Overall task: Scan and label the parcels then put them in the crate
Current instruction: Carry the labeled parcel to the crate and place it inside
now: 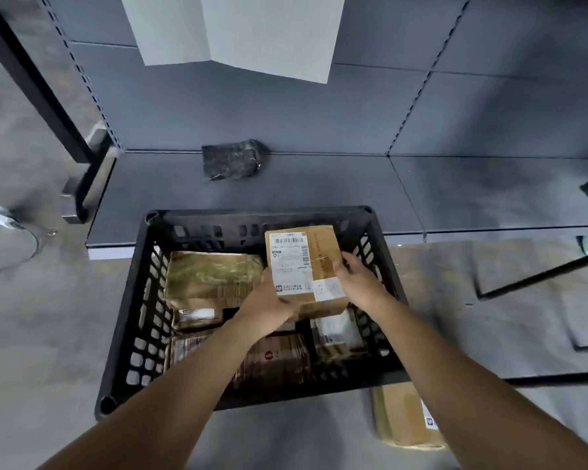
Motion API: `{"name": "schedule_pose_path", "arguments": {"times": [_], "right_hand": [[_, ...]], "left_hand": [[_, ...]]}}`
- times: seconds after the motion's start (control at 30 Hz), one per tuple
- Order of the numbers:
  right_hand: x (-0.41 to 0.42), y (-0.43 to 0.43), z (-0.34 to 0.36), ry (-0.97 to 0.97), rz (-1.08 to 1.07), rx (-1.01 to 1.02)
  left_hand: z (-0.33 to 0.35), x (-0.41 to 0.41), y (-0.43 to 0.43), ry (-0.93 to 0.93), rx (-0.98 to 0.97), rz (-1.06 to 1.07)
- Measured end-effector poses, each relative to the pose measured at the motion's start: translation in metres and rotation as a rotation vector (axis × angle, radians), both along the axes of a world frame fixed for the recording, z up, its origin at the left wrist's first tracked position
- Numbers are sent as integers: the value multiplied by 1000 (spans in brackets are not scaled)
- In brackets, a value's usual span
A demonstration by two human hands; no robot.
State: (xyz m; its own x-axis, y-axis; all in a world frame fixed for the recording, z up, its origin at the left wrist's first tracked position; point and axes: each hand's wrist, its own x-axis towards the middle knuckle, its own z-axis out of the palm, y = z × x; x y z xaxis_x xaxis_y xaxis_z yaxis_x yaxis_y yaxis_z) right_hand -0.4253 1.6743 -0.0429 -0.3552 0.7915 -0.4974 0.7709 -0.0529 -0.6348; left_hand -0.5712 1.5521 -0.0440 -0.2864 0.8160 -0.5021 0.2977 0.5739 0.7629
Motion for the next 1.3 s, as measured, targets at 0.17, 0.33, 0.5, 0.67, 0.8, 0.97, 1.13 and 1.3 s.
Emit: {"name": "schedule_pose_path", "arguments": {"times": [0.17, 0.33, 0.5, 0.67, 0.8, 0.97, 1.13, 1.3], "right_hand": [[-4, -5, -37, 64, 24, -71], [-5, -13, -45, 130, -61, -78], [-6, -17, -40, 163, -46, -87], [1, -17, -44, 184, -10, -113], [6, -24, -54, 134, 13, -116], [2, -27, -57, 99, -24, -91], [2, -31, -31, 67, -10, -92], [9, -42, 39, -6, 21, -100]], "left_hand": [[-35, -6, 0, 72, 0, 44], [-46, -4, -4, 123, -23, 9], [-52, -5, 4, 154, -84, -65], [-58, -7, 8, 153, -65, -25], [-58, -3, 9, 127, -39, 26], [-59, -4, 8, 157, -27, 24], [-40, -4, -2, 212, -44, 37], [38, -4, -24, 291, -142, 18]]}}
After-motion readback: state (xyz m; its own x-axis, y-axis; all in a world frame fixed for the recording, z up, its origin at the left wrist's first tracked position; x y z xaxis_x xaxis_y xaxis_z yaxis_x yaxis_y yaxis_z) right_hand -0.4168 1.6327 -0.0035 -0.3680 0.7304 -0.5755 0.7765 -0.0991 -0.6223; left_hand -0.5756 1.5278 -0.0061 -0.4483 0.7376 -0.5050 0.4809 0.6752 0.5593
